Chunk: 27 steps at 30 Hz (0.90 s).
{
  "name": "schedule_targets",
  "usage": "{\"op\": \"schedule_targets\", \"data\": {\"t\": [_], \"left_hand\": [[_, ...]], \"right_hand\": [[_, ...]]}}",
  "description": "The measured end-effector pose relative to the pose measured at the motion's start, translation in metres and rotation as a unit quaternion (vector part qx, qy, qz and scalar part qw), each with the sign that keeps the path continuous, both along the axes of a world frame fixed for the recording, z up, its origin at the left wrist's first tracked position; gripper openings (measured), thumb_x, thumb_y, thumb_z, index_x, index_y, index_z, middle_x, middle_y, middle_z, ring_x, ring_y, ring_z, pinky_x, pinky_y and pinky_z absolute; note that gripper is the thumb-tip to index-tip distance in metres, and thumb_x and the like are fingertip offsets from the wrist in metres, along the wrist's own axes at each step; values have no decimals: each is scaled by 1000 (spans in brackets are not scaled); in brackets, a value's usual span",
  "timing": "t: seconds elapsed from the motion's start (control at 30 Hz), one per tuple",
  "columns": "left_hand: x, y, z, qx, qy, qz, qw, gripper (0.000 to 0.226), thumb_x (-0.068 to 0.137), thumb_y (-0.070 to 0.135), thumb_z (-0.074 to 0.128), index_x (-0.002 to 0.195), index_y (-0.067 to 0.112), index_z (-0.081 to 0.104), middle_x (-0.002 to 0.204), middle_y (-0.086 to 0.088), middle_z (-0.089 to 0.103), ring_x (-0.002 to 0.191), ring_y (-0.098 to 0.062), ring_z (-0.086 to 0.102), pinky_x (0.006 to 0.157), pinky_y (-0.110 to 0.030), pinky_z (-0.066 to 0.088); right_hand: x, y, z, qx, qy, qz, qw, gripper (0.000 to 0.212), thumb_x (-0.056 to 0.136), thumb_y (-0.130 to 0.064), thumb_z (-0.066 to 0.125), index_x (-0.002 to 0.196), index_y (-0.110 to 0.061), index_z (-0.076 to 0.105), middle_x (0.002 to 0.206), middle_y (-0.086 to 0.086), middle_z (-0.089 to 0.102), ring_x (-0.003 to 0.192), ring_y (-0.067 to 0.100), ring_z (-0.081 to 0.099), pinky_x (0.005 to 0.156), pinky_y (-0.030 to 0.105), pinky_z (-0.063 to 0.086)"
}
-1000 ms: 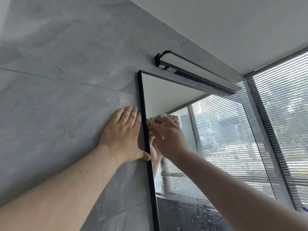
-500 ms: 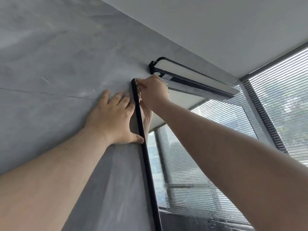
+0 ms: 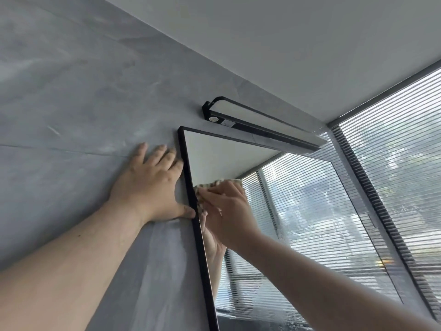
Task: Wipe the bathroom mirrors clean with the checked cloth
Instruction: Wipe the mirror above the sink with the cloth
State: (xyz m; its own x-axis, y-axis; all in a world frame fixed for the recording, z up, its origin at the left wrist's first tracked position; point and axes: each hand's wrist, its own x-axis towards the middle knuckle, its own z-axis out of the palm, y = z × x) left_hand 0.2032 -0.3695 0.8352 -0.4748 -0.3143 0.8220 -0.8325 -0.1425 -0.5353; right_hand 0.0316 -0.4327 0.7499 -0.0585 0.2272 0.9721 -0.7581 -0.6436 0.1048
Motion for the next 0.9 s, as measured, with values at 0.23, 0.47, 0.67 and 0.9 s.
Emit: {"op": "schedule_targets", "data": {"t": [0.23,0.47,0.67,0.9], "left_hand": [[1,-4,-1,-15,-7,-5,1000,128,57,101,24,157,21,14,167,-5,8,154,-24,0,122,-54,-1],[1,-4,-2,-16,-3,-21,1000,127,59,100,31,157,20,16,167,-6,10,154,-24,1,122,-54,-2],[2,-4,1,-8,-3,-30,1000,126,60,99,36,157,20,19,166,-7,11,154,-24,3,121,-54,1],[2,-3,2,0,-7,-28,1000,126,59,100,38,156,22,23,166,-7,12,154,-24,3,122,-54,0]], "right_hand": [[-3,14,57,112,-34,27,993,25,92,-34,63,114,-31,75,111,-3,63,104,14,48,99,38,43],[-29,7,118,165,-61,-9,984,27,97,-34,56,120,-39,69,115,-8,58,112,16,54,97,37,48],[-74,-28,101,165,-213,44,962,27,90,-47,59,112,-38,73,107,-4,66,101,19,61,94,38,52],[-58,-23,102,150,-230,102,956,22,85,-50,58,97,-42,75,101,-6,69,91,12,65,86,34,56]]}}
